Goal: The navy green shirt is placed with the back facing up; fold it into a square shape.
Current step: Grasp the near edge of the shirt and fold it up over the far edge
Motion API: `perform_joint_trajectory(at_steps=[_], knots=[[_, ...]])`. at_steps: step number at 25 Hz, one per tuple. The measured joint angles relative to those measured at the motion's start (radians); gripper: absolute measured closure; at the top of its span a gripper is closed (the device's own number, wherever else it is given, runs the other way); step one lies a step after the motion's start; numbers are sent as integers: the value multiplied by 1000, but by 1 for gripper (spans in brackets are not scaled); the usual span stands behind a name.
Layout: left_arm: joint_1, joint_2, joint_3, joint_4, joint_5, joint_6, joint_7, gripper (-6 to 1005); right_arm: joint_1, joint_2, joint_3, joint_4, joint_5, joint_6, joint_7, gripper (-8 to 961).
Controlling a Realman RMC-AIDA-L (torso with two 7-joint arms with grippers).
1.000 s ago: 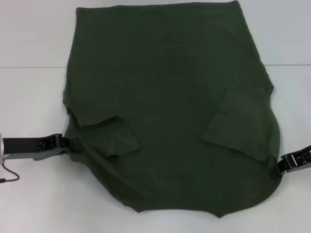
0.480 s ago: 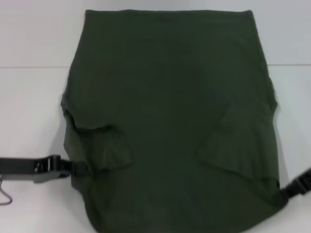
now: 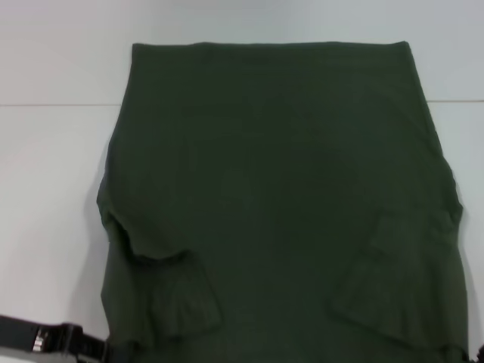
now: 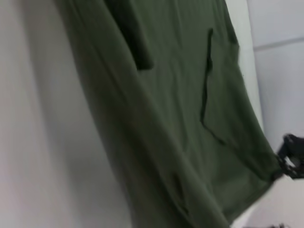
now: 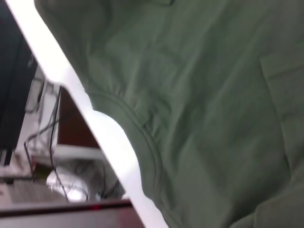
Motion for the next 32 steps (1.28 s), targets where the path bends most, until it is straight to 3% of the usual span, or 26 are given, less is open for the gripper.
perform_joint_trajectory(at_steps=[7,10,16,20,23,28,32], knots=[[5,-5,11,-3,28,48,26,961,-6,20,-75,14,-1,1,-12,892],[4,-6,6,-4,20,39,31,961,-6,25,-63,11,1,8,-9,892],[-14,5,-53,-20,-118,0,43,961,1,19,143,7,8,42,8,891],[-28,21,-140,-24,-238,-54,16,961,-3,-1,374,6,42,70,26,891],[-31,30,-194,-25,-322,-126,6,961,-25,-17,468,11,126,91,37,890],[-27,20,-201,-37,-456,-296,66,961,-86,-20,506,14,311,206,55,890],[-29,2,-200,-95,-543,-417,179,961,-118,5,502,23,403,322,50,889]])
